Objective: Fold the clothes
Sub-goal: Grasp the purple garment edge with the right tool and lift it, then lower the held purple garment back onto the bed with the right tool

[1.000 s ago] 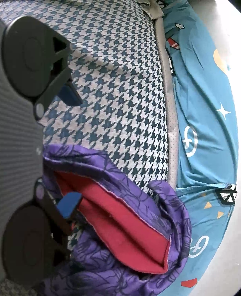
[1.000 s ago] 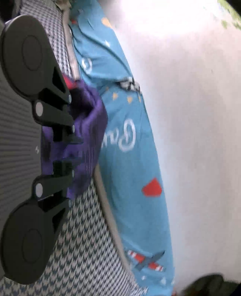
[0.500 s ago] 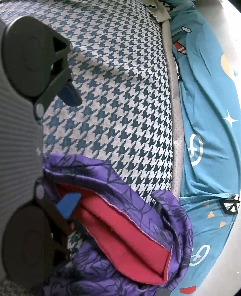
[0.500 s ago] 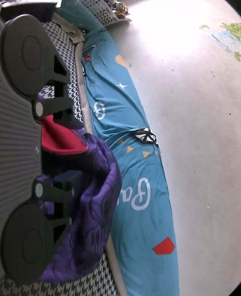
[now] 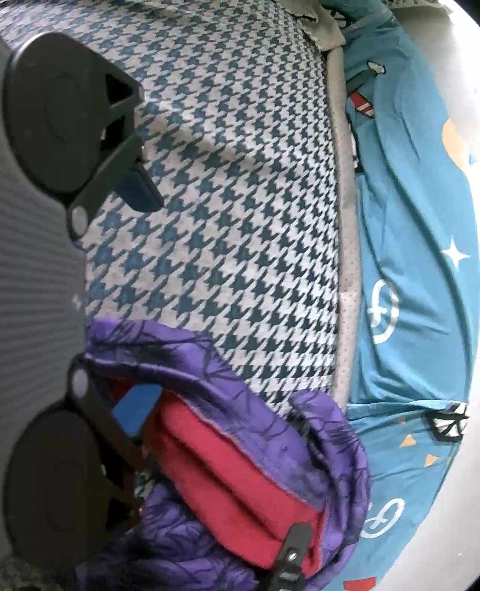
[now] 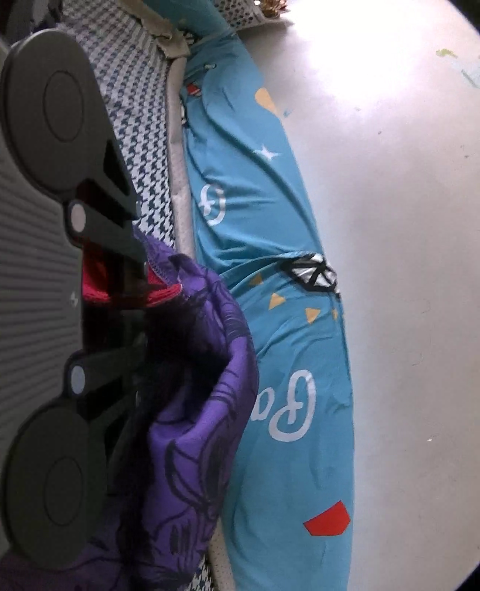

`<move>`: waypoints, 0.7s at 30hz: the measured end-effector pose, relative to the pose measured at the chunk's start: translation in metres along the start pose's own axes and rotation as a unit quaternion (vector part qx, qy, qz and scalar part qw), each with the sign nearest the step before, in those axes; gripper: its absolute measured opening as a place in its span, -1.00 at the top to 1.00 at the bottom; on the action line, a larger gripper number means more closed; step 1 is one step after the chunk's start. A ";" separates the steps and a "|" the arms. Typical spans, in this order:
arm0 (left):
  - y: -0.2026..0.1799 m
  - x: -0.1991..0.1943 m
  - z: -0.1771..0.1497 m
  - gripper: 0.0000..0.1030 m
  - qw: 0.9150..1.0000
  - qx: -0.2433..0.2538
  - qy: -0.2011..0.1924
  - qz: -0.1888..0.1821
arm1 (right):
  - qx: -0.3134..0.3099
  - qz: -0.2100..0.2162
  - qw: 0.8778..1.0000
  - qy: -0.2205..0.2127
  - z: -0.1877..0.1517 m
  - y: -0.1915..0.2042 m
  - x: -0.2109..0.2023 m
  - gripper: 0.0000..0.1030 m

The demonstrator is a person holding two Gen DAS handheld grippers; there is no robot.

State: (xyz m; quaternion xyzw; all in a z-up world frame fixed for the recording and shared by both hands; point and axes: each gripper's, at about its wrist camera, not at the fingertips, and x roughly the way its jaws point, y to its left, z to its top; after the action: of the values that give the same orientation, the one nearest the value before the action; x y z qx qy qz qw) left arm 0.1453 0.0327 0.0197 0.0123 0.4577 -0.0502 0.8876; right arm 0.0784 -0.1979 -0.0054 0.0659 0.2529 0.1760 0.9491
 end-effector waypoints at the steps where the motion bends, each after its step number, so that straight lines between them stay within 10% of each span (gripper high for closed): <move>1: 0.001 -0.002 0.001 -1.00 1.000 -0.002 -0.006 0.002 | -0.002 0.007 1.000 -0.006 0.002 0.001 -0.008 0.84; 21: 0.013 -0.053 -0.002 -1.00 0.996 -0.022 -0.088 0.004 | 0.027 0.084 0.996 -0.001 -0.079 -0.014 -0.217 0.85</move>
State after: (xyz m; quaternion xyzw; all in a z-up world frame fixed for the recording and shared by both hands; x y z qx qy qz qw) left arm 0.1145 0.0495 0.0616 -0.0097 0.3791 -0.0370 0.9246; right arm -0.1328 -0.2882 0.0226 0.1123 0.2504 0.2481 0.9290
